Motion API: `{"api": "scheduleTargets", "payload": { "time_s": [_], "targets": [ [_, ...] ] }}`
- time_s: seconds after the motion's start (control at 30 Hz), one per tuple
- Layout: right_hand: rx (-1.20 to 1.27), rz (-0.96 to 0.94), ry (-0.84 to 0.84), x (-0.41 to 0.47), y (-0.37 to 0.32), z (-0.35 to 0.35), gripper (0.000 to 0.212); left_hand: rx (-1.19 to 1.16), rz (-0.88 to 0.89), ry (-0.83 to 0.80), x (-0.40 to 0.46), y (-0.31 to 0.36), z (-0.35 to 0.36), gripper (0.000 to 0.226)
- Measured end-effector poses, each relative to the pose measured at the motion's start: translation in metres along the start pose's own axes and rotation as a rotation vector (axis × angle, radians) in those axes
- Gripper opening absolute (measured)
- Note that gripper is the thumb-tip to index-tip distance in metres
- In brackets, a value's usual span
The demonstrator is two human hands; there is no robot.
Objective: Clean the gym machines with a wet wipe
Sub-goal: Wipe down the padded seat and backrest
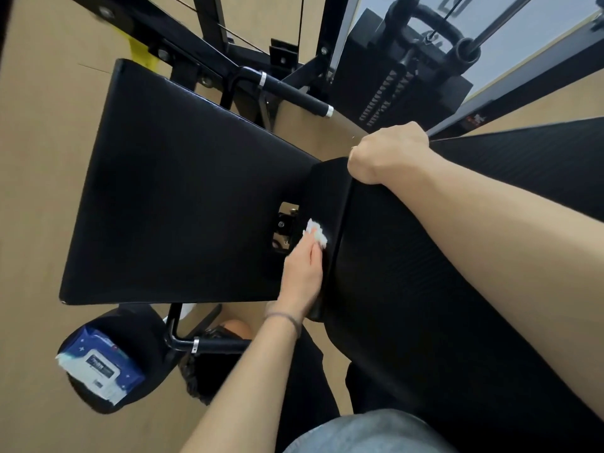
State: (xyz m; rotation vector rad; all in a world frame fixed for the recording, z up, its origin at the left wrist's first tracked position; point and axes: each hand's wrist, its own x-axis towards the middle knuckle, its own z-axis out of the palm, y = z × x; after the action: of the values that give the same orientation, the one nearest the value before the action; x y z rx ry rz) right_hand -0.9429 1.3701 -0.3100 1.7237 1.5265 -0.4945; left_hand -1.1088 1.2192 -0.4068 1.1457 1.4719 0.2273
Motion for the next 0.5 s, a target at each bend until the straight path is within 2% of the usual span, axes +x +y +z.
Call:
{"api": "scheduleTargets", "payload": {
  "time_s": [0.13,0.27,0.3,0.37,0.5],
  "targets": [
    [-0.01,0.011,0.005,0.002,0.002,0.002,0.043,0.015,-0.087,-0.066,0.045,-0.002,-0.007,0.039],
    [-0.003,0.02,-0.012,0.003,0.001,0.0,0.041,0.065,-0.418,-0.054,-0.003,-0.068,-0.007,0.036],
    [-0.004,0.021,-0.015,0.003,0.001,0.0,0.041,0.119,-0.451,-0.075,-0.014,-0.076,-0.009,0.035],
    [-0.01,0.028,-0.019,0.004,0.001,0.0,0.039,0.188,-0.413,-0.095,-0.007,-0.075,-0.013,0.034],
    [-0.024,0.051,0.006,0.01,0.001,0.004,0.031,0.152,-0.228,-0.078,0.067,-0.031,-0.013,0.042]
  ]
}}
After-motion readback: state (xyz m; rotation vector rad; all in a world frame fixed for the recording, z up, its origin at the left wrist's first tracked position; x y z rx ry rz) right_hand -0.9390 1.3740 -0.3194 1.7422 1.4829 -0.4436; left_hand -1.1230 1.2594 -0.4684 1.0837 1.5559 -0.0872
